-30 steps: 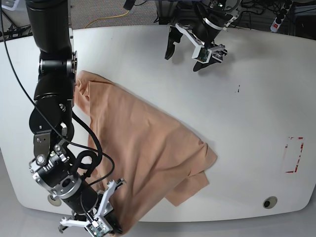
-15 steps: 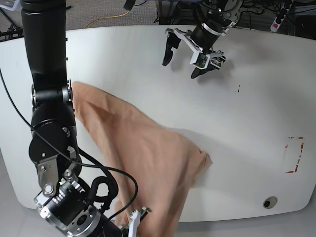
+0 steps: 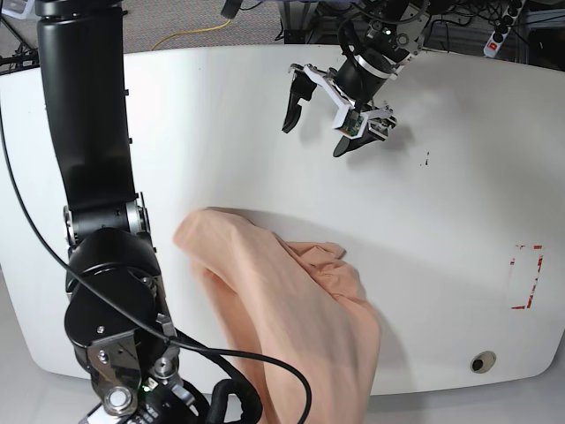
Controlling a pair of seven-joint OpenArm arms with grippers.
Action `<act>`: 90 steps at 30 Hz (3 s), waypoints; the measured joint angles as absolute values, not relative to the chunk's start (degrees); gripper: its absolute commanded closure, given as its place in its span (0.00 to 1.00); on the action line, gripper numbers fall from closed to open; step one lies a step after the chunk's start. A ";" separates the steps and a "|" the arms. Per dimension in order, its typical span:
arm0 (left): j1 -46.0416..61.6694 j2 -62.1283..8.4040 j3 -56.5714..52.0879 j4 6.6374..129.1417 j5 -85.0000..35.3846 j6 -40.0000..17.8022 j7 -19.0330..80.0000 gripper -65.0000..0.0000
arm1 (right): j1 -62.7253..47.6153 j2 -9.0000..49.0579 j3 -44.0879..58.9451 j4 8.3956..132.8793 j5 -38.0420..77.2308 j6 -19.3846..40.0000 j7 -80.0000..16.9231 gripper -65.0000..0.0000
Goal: Fold the T-shirt properly
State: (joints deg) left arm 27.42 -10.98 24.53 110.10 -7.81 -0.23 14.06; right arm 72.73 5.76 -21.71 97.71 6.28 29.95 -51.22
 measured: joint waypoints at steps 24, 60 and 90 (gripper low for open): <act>5.26 -7.35 16.71 89.49 -8.08 -0.56 14.15 0.19 | 72.49 3.70 -21.58 95.90 2.70 30.02 -51.24 1.00; -16.43 2.15 12.05 51.94 -7.84 -6.39 4.95 0.61 | 71.59 6.70 -19.70 96.01 2.61 29.89 -51.24 1.00; -6.81 -8.36 8.78 75.16 -8.10 -7.38 13.56 1.00 | 66.43 15.00 -13.69 95.70 2.04 29.54 -51.29 1.00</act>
